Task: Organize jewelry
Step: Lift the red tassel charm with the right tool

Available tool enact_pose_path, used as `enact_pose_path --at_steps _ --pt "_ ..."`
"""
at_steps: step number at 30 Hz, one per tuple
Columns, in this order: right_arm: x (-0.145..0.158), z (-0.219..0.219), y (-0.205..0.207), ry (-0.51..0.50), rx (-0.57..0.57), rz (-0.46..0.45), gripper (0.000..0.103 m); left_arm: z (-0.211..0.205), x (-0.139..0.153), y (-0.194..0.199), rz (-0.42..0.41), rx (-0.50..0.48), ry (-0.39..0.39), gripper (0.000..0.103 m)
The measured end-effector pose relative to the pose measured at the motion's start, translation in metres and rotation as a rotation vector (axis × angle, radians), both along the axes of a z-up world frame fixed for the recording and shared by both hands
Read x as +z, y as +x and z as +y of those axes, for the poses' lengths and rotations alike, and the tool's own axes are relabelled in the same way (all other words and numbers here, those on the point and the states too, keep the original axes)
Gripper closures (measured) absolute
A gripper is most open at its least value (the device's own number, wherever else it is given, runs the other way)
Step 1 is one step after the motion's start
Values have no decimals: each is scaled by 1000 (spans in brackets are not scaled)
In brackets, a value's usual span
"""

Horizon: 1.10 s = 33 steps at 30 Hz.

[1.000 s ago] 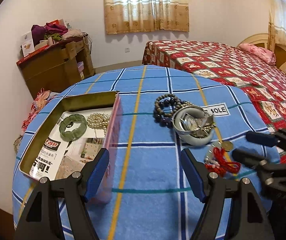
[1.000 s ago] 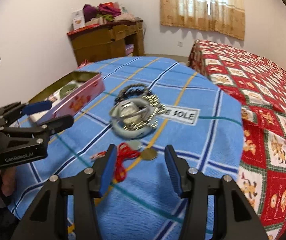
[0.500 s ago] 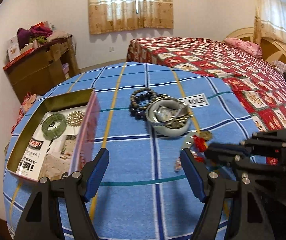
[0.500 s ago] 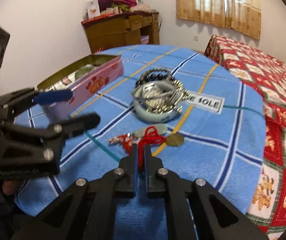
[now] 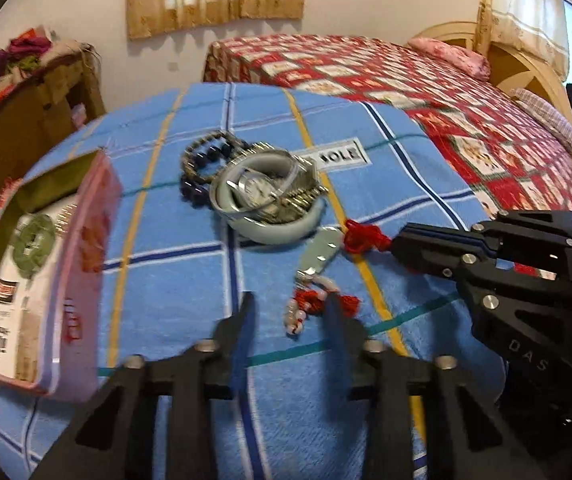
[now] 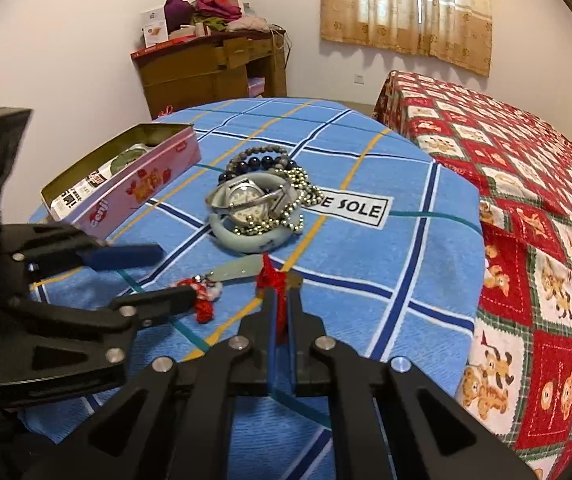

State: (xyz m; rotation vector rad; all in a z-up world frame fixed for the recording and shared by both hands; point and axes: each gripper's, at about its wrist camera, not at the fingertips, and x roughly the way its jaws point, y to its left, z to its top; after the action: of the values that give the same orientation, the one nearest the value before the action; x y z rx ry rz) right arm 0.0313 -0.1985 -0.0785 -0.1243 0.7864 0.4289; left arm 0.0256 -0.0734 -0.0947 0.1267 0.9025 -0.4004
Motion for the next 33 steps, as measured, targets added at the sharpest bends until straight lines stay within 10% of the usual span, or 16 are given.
enact_pose_path --at_steps 1,28,33 --pt "0 0 0 3 2 -1 97 0 -1 1 13 -10 -11 98" --pt "50 19 -12 43 84 -80 97 63 73 -17 -157 108 -171 99" --pt "19 29 -3 -34 86 -3 68 65 62 -14 -133 117 -171 99"
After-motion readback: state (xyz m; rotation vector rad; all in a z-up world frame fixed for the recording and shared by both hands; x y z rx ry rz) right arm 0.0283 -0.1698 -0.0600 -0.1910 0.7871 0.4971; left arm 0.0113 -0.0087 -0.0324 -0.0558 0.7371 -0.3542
